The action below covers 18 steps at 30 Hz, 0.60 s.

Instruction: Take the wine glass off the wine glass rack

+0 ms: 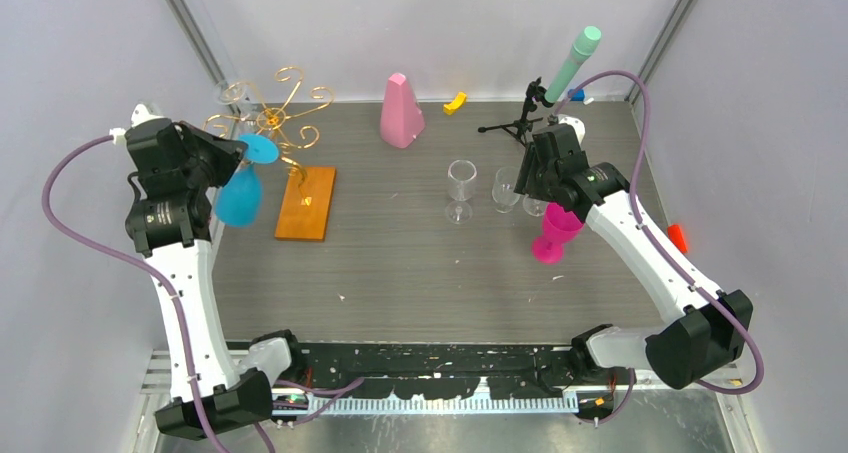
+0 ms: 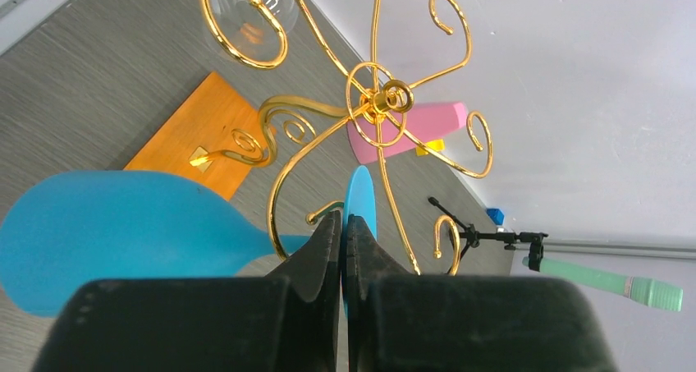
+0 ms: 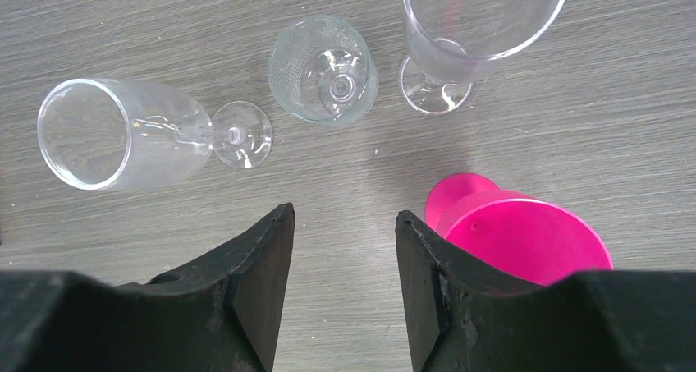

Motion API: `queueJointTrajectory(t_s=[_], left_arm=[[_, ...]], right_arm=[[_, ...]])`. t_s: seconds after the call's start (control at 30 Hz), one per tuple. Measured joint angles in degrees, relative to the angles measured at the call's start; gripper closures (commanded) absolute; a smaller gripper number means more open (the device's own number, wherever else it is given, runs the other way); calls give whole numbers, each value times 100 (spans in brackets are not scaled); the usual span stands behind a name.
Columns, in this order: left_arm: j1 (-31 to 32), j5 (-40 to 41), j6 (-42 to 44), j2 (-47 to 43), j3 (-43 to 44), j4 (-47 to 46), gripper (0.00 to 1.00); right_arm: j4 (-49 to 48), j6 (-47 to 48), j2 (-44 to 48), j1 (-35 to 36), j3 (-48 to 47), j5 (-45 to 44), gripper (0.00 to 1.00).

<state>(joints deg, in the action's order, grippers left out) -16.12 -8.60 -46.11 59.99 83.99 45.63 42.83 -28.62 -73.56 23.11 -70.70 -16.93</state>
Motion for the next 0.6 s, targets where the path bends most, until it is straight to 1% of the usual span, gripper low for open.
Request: queueJointTrajectory(t_s=[0.37, 0.6], left_arm=[[0, 363, 4, -37, 376, 400, 100], [-2, 455, -24, -15, 376, 236, 100]], right_arm=[[-15, -2, -35, 0, 2, 46, 46], [-68, -2, -35, 0, 2, 79, 46]])
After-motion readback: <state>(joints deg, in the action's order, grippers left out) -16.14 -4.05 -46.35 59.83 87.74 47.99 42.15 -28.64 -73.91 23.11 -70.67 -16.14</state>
